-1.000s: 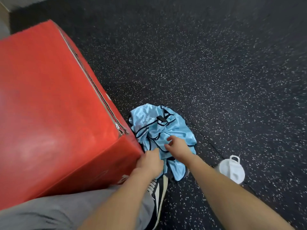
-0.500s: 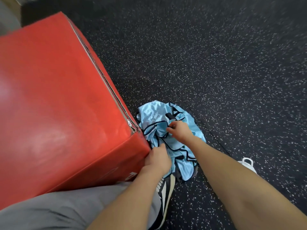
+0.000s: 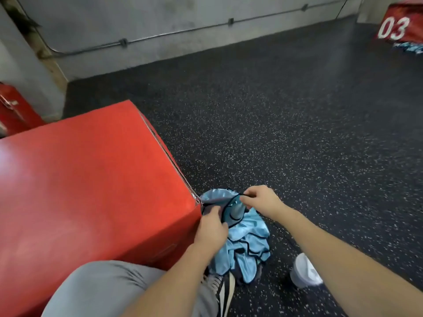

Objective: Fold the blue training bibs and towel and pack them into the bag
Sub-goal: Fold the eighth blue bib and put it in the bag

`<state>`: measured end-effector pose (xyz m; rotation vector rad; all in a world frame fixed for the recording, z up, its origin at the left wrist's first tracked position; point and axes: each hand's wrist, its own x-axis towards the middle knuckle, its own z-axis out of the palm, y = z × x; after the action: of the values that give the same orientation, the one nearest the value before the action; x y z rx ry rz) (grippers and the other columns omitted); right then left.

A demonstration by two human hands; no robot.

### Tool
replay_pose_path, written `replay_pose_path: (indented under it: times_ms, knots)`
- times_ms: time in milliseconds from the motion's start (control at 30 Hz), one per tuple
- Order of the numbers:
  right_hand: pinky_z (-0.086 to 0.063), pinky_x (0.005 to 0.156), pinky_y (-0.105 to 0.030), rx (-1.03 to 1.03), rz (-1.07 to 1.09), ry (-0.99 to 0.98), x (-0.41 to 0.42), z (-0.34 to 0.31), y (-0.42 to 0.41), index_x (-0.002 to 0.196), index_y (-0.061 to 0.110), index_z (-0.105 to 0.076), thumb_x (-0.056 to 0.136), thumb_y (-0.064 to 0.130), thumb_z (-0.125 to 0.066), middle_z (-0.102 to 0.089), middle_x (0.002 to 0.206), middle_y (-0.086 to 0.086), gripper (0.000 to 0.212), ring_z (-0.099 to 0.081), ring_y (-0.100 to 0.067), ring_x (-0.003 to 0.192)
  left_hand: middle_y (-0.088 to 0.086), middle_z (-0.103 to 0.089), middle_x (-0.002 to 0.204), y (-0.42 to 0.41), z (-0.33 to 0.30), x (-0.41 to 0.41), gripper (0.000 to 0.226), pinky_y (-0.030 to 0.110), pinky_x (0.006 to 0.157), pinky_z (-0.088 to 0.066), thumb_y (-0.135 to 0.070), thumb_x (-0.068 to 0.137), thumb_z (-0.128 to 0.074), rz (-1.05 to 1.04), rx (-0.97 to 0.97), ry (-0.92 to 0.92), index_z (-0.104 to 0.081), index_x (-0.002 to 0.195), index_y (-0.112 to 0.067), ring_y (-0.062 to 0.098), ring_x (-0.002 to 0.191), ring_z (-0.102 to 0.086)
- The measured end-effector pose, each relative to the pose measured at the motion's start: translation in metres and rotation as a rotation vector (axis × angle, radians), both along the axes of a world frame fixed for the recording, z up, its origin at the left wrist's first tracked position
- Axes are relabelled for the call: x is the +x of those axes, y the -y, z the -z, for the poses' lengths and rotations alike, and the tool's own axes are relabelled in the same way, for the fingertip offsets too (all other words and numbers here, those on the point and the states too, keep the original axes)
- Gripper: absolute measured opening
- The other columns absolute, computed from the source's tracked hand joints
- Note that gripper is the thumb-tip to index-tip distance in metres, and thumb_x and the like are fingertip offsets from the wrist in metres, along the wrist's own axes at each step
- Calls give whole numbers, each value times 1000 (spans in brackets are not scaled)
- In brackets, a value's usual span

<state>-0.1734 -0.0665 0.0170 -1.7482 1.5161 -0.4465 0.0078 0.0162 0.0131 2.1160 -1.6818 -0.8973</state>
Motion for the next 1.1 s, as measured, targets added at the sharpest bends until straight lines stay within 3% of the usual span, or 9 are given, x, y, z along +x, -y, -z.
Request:
replay_pose_path:
  times_ms: [167,300,400,700,833,967,1100]
  knots:
    - [-42,56,-20,-160,20,37,-1,-96,-20,67,26,-67,90,34,-68,-68,62,14,24,-52,3,53,6,-67,119,-11,-71,8,46,29,94,-46,-20,93,-60,-6,-157,-62,-52,138,-17,25,116,-61]
    - [-52,71,-31,-279,1,49,5,-169,-32,75,25,-72,87,34,-71,-73,71,12,15,-64,-6,67,4,-63,128,-21,-130,9,53,36,96,-50,-33,91,-61,-7,-260,-69,-49,142,-27,24,119,-58]
    - [-54,75,-35,-376,-15,69,11,-227,-43,75,25,-72,86,33,-72,-73,71,8,13,-63,-5,65,0,-63,130,-30,-175,10,57,35,97,-49,-47,88,-66,19,-346,-63,-51,140,-31,21,121,-56]
    - [-50,70,-25,-656,-62,82,42,-361,-83,75,26,-71,87,33,-73,-72,72,10,14,-65,-6,73,-5,-69,104,-52,-302,18,34,41,88,-57,-48,85,-69,-27,-634,-202,-70,113,-29,15,98,-65]
    - [-51,72,-28,-731,-90,102,57,-406,-102,78,23,-72,88,33,-72,-73,73,7,14,-67,-11,75,-5,-71,100,-61,-338,29,31,39,86,-58,-50,86,-68,-51,-687,-198,-73,107,-27,13,92,-67]
    - [-52,72,-25,-789,-113,126,70,-440,-117,82,21,-73,90,32,-71,-74,74,6,14,-68,-8,74,-10,-72,90,-72,-362,44,29,30,72,-55,-52,86,-68,-101,-740,-216,-76,98,-27,6,79,-65]
    - [-50,69,-22,-835,-139,124,87,-462,-128,84,20,-72,91,33,-70,-75,75,5,14,-66,-1,67,-3,-71,77,-87,-384,64,20,18,54,-44,-37,91,-69,-80,-801,-333,-77,88,-19,5,62,-57]
